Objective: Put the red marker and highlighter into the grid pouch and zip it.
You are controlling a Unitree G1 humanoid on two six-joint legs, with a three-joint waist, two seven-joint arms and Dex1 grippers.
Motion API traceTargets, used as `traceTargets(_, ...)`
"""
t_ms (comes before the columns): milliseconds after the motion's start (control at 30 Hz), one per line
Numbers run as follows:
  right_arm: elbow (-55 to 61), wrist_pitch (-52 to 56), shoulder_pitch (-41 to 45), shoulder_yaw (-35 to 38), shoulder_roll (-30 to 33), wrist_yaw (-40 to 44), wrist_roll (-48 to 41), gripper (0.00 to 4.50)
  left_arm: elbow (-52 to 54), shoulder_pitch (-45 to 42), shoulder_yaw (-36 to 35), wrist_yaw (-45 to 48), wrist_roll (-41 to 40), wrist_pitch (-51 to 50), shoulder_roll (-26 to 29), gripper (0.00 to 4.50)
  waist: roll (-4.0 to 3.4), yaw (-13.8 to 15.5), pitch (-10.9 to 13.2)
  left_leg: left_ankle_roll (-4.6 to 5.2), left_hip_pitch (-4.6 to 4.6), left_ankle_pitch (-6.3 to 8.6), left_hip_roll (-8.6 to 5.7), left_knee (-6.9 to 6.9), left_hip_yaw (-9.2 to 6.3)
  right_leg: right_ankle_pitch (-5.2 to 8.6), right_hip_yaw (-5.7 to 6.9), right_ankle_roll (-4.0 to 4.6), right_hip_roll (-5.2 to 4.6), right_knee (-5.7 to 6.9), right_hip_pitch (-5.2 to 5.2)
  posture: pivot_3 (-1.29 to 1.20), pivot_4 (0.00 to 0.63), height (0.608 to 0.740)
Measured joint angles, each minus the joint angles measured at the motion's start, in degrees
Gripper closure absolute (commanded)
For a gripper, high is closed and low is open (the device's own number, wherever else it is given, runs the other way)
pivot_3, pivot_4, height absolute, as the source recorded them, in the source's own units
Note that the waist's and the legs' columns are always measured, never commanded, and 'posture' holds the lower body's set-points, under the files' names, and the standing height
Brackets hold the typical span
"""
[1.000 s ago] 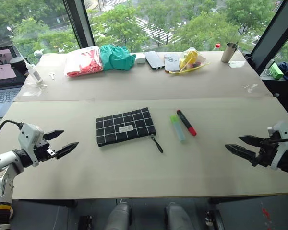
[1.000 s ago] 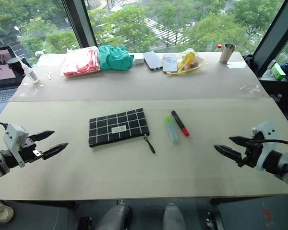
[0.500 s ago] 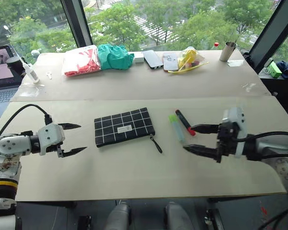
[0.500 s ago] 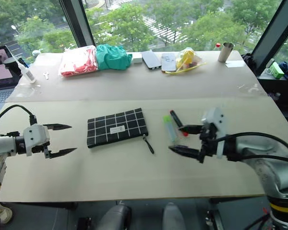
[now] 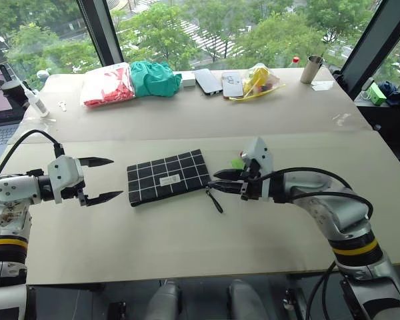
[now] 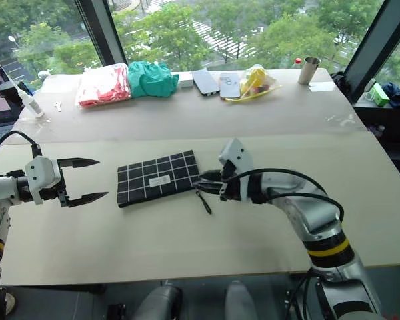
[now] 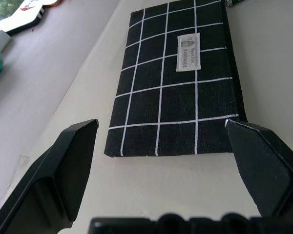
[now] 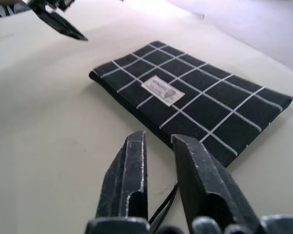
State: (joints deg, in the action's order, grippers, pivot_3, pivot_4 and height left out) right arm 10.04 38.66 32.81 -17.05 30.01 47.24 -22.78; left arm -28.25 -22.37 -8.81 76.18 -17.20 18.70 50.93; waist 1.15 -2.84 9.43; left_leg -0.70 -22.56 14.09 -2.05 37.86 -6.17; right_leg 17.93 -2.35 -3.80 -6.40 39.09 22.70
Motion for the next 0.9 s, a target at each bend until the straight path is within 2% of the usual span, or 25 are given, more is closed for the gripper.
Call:
traceTargets(67, -3.82, -2.16, 1.8, -2.12, -2.12, -0.13, 2.67, 4.45, 1.17, 0.69, -0.46, -0.23, -0.44, -0.52, 0.05, 0.0, 0.0, -0.19, 0.0, -0.03, -0.02, -0.02, 0.01, 0.0, 0.0, 0.0, 0.0, 0.0, 0.0, 0.11, 0.1, 0.0, 0.15, 0.74)
traceTargets(200, -17.18, -7.56, 11.39, -3.84, -9.32, -5.04, 10.42, 4.45, 3.59, 2.06, -0.81, -0.37, -0.85, -1.72, 0.29, 0.0, 0.0, -1.13, 0.0, -0.24, -0.23, -0.14, 0.01, 0.0, 0.0, -0.03, -0.03, 0.04, 0.0, 0.39, 0.52, 0.0, 0.15, 0.74)
traceTargets(333, -24.34, -11.64, 16.16, -4.18, -12.67, -5.82, 13.78, 4.45, 3.56, 3.11, -0.77, -0.37, 0.26, -1.02, 1.31, 0.0, 0.0, -1.22, 0.0, -0.27, -0.33, -0.15, 0.02, -0.04, -0.09, -0.03, 0.06, 0.04, -0.01, 0.74, 0.65, 0.0, 0.15, 0.74)
traceTargets(533, -25.38, -12.87, 16.22, -5.31, -12.92, -2.05, 15.72, 4.45, 2.24, 2.85, -0.84, -1.23, 1.43, 0.66, 1.72, 0.0, 0.0, -1.26, -0.01, -0.26, -0.37, -0.15, -0.01, -0.02, -0.1, -0.03, 0.04, 0.05, -0.03, 0.73, 0.65, 0.0, 0.15, 0.74)
traceTargets(633, -25.33, -13.67, 14.43, -11.54, -11.03, -0.33, 21.65, 4.45, 0.87, 2.72, -0.83, -1.59, 2.66, 2.93, 2.35, 0.0, 0.0, -1.3, -0.01, -0.25, -0.35, -0.14, 0.0, -0.02, -0.06, -0.03, 0.07, 0.05, -0.01, 0.72, 0.69, 0.0, 0.15, 0.74)
traceTargets(767, -28.24, -14.87, 16.37, -15.22, -12.69, -2.45, 28.11, 4.45, -1.28, 1.77, -0.28, -1.93, 5.2, 7.52, 3.18, 0.0, 0.08, -1.34, -0.08, -0.26, -0.18, -0.15, 0.03, -0.02, 0.0, -0.03, 0.07, 0.05, -0.01, 0.74, 0.67, 0.0, 0.15, 0.74)
traceTargets(900, -30.98, -14.89, 17.55, -15.42, -14.27, -4.37, 31.0, 4.45, -4.47, 1.38, 1.58, -2.34, 8.92, 13.07, 3.62, 0.0, 0.1, -1.16, -0.1, -0.26, 0.17, -0.15, 0.03, -0.03, 0.03, -0.03, 0.06, 0.05, -0.01, 0.79, 0.38, 0.0, 0.15, 0.74)
